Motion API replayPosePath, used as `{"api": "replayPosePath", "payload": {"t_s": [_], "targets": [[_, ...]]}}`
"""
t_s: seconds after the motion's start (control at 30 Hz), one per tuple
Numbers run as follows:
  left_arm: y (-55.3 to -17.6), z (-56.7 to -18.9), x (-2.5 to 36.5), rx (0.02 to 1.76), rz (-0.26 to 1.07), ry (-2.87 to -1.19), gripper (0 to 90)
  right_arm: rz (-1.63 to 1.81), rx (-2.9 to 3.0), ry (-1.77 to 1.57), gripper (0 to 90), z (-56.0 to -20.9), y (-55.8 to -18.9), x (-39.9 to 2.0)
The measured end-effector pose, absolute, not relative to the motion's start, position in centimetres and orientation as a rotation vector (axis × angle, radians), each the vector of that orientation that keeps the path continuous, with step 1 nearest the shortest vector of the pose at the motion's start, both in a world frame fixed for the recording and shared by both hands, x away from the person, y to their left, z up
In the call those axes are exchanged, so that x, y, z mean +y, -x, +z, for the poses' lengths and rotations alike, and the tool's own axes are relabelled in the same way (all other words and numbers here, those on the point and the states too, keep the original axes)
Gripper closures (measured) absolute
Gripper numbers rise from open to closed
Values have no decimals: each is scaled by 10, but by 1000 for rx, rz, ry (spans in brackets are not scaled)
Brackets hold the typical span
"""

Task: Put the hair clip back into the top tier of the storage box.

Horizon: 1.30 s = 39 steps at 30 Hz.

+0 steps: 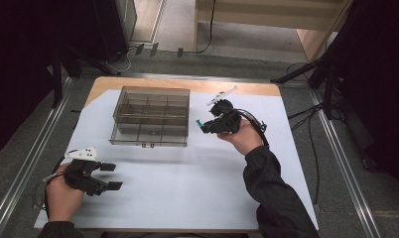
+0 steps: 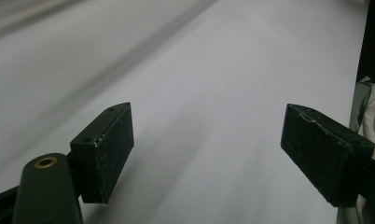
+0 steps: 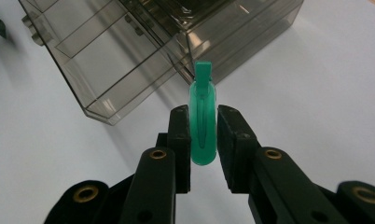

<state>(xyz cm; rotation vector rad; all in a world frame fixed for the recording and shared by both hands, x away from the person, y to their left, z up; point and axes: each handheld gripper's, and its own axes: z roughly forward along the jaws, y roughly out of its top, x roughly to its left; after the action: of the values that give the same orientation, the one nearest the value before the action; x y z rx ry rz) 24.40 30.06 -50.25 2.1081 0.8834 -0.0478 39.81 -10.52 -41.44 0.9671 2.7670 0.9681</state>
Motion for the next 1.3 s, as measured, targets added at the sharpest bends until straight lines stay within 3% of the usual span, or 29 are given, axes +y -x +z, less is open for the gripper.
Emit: {"api": "replayPosePath", "payload": {"t_s": [1.3], "targets": [[-239, -503, 303, 892, -43, -2104, 181, 1034, 2783, -821, 774, -398, -379, -64]]}}
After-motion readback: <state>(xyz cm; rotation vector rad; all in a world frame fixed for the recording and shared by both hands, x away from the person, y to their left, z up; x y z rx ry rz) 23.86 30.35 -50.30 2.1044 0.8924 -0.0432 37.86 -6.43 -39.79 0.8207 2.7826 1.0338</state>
